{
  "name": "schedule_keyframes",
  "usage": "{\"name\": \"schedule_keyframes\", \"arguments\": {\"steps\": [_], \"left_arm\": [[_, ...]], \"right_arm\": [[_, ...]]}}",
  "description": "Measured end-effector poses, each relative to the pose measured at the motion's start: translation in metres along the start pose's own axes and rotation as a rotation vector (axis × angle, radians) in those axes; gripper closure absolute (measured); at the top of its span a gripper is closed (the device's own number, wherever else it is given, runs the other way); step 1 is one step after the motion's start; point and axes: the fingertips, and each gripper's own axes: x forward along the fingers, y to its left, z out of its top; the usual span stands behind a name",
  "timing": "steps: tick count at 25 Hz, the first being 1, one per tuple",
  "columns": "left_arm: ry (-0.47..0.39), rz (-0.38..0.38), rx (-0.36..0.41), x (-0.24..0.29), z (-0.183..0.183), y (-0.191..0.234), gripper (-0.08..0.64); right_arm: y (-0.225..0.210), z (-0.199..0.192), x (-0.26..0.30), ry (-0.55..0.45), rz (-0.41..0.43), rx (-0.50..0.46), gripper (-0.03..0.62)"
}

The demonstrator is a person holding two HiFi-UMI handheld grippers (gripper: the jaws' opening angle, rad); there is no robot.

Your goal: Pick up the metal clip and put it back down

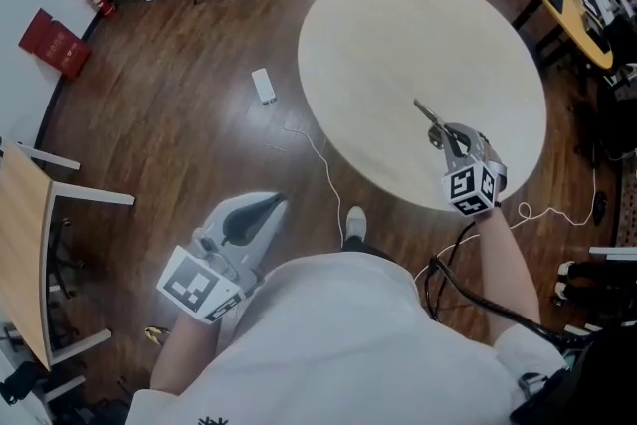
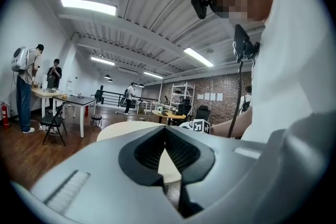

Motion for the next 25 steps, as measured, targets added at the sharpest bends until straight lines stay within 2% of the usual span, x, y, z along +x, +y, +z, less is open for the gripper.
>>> {"name": "schedule_keyframes", "arguments": {"steps": [12, 15, 21, 25], "left_arm": [[-0.01, -0.013, -0.028, -0.095, -0.034, -0.009, 0.561], [-0.003, -0.023, -0.039, -0.111, -0.042, -0.02, 0.561], [0.01, -0.047, -0.011, -0.128, -0.051, -0.028, 0.561], [0.012, -0.07, 0.009, -0.127, -0.055, -0.037, 0.561]], "right_arm": [[0.074, 0.109, -0.137, -0.09, -0.051, -0.01, 0.589], [0.096, 0.125, -0.167, -0.106, -0.043, -0.022, 0.589], [0.122, 0.161, -0.214, -0.146, -0.065, -0.031, 0.589], [0.128, 0.166, -0.232, -0.164, -0.072, -0.035, 0.589]]}}
